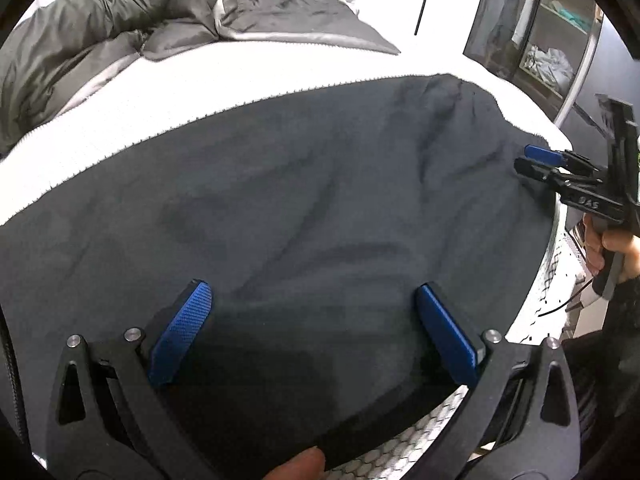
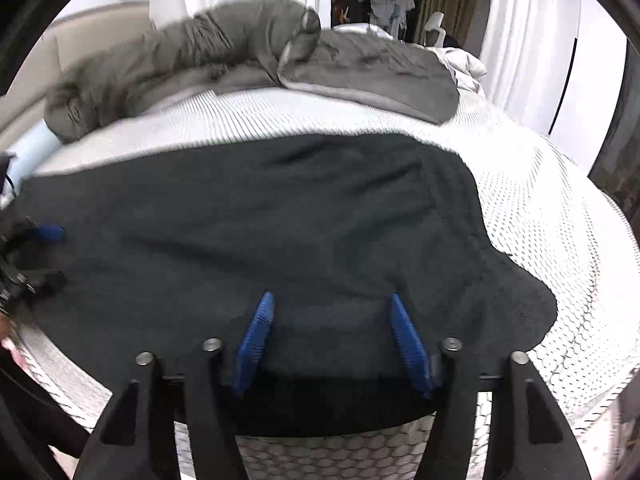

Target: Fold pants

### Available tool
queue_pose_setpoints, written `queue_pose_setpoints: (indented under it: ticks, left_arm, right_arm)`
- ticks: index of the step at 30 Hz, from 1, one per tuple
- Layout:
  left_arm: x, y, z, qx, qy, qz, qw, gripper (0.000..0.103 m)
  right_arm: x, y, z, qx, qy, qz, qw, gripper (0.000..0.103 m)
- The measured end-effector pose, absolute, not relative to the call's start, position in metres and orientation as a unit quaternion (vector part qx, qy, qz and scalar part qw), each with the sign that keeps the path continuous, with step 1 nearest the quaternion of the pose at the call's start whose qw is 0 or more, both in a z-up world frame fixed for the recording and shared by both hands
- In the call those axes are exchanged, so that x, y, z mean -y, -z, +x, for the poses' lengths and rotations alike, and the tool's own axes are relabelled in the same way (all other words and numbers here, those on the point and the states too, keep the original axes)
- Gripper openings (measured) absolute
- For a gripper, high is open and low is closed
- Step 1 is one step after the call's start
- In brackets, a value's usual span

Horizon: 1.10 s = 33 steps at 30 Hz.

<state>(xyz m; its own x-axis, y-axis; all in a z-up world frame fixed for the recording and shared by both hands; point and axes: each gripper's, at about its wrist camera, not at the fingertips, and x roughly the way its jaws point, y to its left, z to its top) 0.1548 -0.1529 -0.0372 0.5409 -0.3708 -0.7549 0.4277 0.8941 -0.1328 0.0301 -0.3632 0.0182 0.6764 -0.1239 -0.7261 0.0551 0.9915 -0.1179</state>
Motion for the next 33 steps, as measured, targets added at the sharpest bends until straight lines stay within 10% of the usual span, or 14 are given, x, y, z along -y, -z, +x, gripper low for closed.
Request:
queue_pose_setpoints:
  ticks: [3, 33]
  left_arm:
    - [0.171, 0.023, 0.159, -0.401, 0.250, 0.034, 0.881, 0.102]
    - [0.223, 0.040, 0.266, -0.478, 0.200, 0.085, 0.851, 0.085]
  right_arm:
    - [0.352, -0.033, 0.032, -0.364, 0.040, -0.023, 0.930, 0.077]
    - [0.301, -0.010, 0.158, -0.458, -0.026, -0.060, 0.887, 0.075]
